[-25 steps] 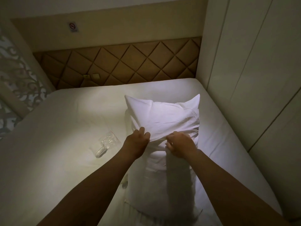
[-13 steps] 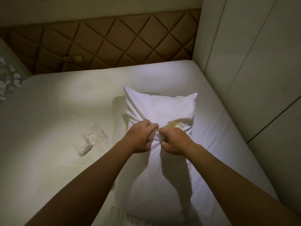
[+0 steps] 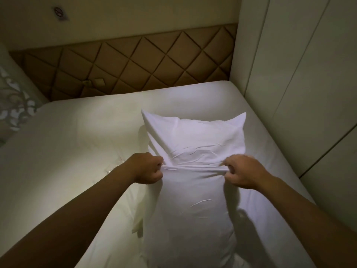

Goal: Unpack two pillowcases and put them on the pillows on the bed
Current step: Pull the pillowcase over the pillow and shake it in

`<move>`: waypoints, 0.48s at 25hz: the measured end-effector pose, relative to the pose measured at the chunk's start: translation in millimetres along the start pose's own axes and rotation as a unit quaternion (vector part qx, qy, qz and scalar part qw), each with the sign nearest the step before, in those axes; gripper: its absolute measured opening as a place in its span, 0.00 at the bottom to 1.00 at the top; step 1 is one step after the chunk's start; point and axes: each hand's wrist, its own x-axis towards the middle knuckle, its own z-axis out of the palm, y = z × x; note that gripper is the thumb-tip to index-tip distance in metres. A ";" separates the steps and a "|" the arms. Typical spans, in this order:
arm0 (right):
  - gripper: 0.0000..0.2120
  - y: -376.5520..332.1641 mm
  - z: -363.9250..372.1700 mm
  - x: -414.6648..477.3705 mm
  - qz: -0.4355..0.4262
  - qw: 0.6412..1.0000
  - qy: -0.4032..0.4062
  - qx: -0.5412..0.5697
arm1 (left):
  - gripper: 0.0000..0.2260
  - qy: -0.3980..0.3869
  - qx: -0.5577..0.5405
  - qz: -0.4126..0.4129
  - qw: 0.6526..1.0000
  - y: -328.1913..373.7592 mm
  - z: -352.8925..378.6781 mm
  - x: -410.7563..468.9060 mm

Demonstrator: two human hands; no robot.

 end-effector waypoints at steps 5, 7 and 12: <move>0.08 -4.3 10.0 -3.9 -0.057 0.979 0.130 0.148 | 0.14 0.056 -0.002 0.069 0.996 4.8 10.1 -13.6; 0.05 -13.0 10.3 2.2 -0.040 0.984 0.074 0.158 | 0.19 0.031 0.000 0.047 0.998 9.5 10.1 -13.6; 0.10 -24.5 0.8 17.8 0.000 0.988 -0.059 0.142 | 0.14 -0.020 -0.002 0.005 1.000 19.1 8.3 -12.5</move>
